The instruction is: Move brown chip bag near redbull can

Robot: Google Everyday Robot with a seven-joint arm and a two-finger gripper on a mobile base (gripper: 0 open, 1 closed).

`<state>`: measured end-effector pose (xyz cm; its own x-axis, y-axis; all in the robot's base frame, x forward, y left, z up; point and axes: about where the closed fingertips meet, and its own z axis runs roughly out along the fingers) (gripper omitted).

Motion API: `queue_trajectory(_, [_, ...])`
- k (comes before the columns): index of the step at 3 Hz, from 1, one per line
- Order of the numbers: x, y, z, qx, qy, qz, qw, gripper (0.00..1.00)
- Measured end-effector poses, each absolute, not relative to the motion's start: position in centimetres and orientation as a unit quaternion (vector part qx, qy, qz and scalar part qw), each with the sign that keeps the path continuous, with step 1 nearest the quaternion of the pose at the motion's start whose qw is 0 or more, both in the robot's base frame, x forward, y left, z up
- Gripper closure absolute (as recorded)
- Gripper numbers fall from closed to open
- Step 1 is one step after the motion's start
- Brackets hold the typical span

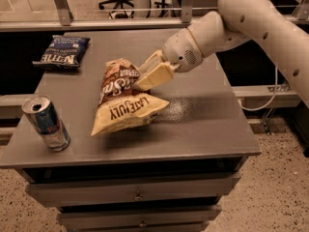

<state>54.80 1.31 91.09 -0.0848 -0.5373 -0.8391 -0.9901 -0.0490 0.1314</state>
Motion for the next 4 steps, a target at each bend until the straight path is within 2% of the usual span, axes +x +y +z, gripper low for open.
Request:
queue_trajectory(1, [53.7,2.7,91.5,-0.622,0.609,0.403,0.283,1.00])
queue_trajectory(2, [52.9,3.5,91.4,-0.631,0.605,0.401,0.275,0.88])
queue_trajectory(4, [51.9,4.5,90.5,-0.643,0.605,0.391,0.260,0.25])
